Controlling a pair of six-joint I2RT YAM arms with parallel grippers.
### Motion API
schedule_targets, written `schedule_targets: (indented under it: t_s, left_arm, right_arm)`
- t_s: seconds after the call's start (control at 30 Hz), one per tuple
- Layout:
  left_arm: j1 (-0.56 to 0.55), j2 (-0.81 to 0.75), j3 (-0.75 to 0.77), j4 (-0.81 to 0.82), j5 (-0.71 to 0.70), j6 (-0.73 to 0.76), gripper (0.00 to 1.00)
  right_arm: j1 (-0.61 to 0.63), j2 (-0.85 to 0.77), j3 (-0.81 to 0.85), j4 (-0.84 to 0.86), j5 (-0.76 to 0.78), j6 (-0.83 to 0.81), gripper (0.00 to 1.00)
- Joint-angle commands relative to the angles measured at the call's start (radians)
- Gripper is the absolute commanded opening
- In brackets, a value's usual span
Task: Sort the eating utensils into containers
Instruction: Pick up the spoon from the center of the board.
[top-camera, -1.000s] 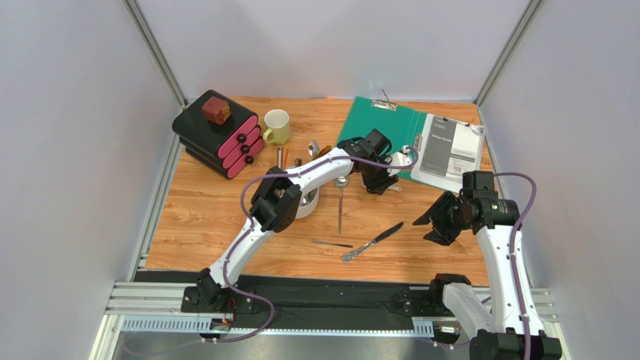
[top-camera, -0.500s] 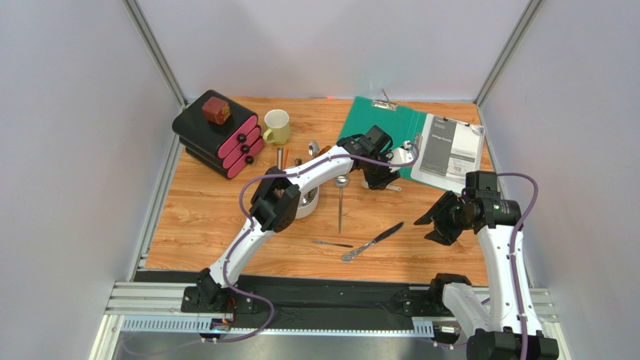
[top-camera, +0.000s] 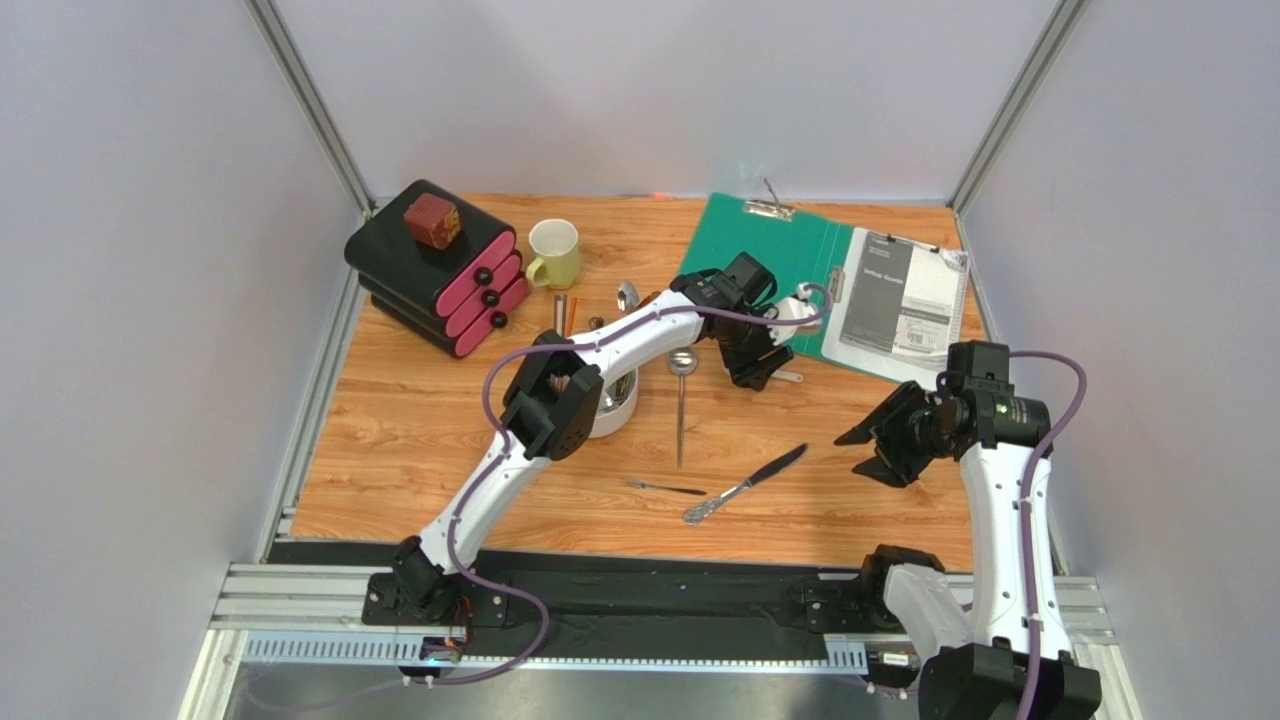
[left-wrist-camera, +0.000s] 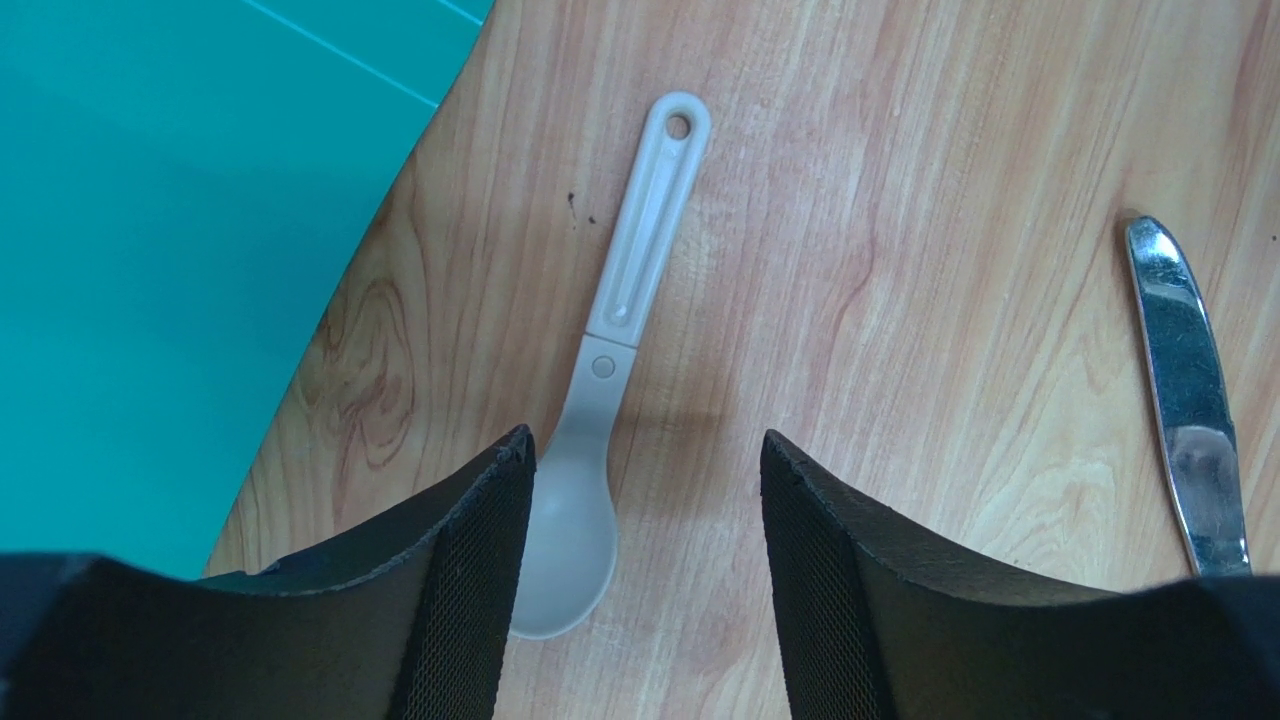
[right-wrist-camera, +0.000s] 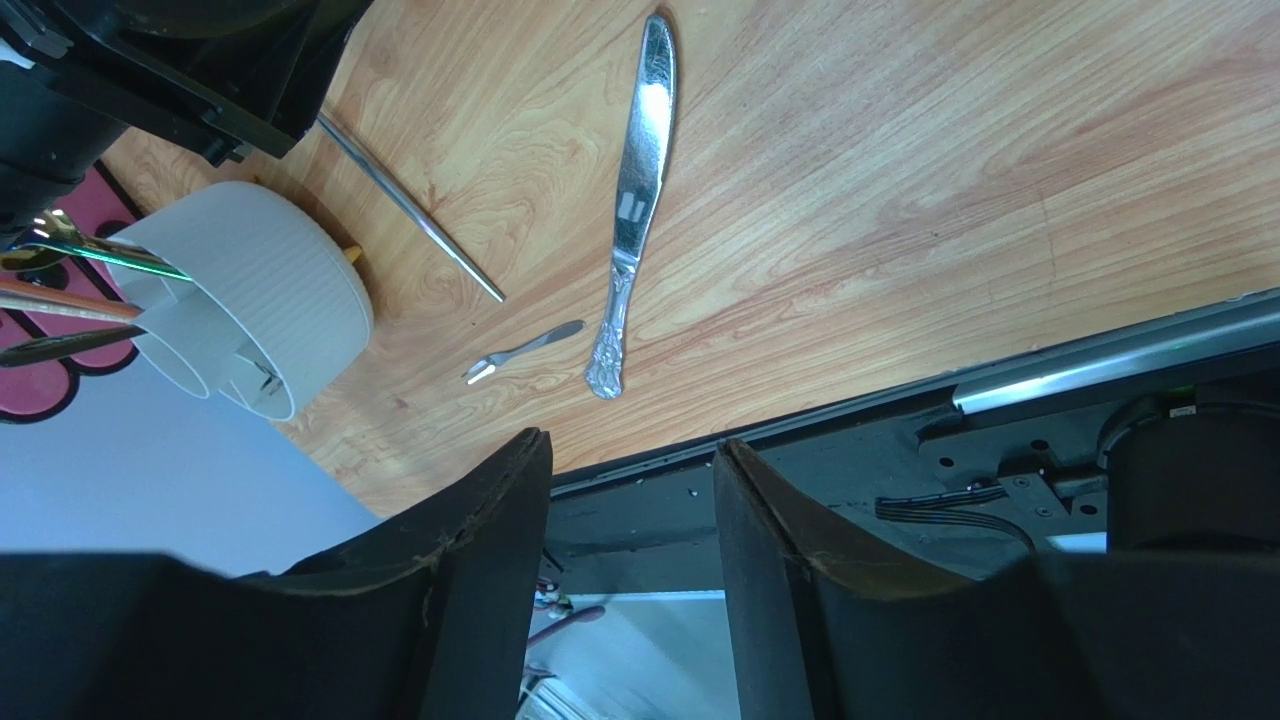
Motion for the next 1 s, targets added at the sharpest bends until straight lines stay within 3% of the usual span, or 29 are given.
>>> schedule_targets:
  t_s: [0.0, 0.33, 0.6, 0.7, 0.9, 0.97]
  left_arm:
    - [0.009, 0.003, 0.037, -0.015, 0.051, -0.033, 0.63]
    - [-0.002, 0.017, 0.013, -0.022, 0.105, -0.060, 0.57]
    - [-0.055, 0.012, -0.053, -0.038, 0.041, -0.090, 0.52]
    - [-0.069, 0.032, -0.017, -0.070, 0.022, -0.121, 0.41]
    - [-0.071, 0.035, 0.016, -0.134, -0.009, -0.141, 0.01]
    - [-0.071, 0.035, 0.017, -0.163, -0.010, -0.147, 0.00]
  right_arm:
    - [-0.031, 0.007, 0.010, -0.002, -0.063, -0.025, 0.49]
    - [-0.031, 0.016, 0.025, 0.013, -0.072, -0.042, 0.48]
    - [-0.034, 0.007, 0.057, -0.002, -0.075, -0.054, 0.48]
    - [-0.035, -0.003, 0.051, -0.001, -0.083, -0.051, 0.48]
    - [-0.034, -0.019, 0.040, -0.002, -0.100, -0.044, 0.48]
    - [-0.034, -0.026, 0.034, -0.002, -0.103, -0.038, 0.48]
